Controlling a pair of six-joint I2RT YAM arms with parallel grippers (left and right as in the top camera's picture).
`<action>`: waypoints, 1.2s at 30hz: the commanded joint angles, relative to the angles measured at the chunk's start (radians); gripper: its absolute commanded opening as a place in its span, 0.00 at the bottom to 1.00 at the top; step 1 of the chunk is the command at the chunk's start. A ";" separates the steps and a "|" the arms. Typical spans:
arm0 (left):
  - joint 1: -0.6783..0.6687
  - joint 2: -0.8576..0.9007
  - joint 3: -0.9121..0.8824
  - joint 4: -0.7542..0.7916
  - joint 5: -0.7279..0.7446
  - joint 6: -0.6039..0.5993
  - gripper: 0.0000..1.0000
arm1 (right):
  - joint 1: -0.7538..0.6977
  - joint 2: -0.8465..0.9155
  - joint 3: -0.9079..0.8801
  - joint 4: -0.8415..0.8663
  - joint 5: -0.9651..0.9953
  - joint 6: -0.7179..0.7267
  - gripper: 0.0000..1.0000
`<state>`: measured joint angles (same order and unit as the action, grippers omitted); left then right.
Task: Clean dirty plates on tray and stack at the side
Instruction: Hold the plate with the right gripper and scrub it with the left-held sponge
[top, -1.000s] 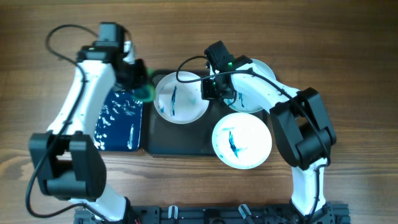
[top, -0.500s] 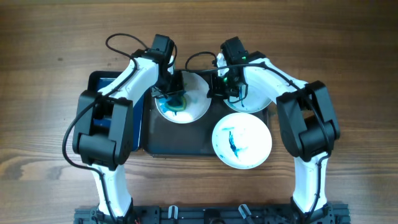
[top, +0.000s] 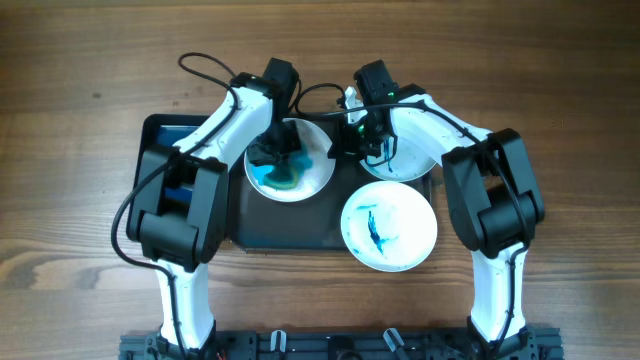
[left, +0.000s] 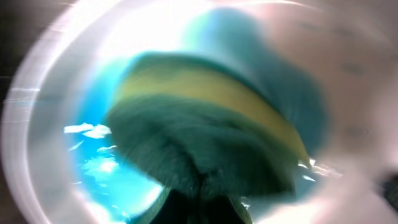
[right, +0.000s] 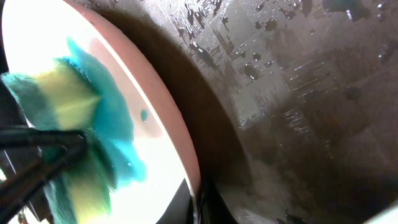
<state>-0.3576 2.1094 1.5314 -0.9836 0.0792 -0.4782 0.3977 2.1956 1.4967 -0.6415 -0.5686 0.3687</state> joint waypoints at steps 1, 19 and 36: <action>-0.062 0.017 -0.002 0.081 0.278 0.056 0.04 | -0.005 0.023 -0.004 0.006 -0.032 0.001 0.04; -0.050 0.017 -0.003 0.147 0.557 0.212 0.04 | -0.005 0.023 -0.004 0.013 -0.032 0.001 0.04; -0.055 0.017 -0.006 -0.030 0.439 0.354 0.04 | -0.003 0.023 -0.004 0.020 -0.027 0.002 0.04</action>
<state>-0.4019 2.1132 1.5345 -1.0615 0.0013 -0.4171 0.3977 2.1994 1.4948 -0.6277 -0.5831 0.3683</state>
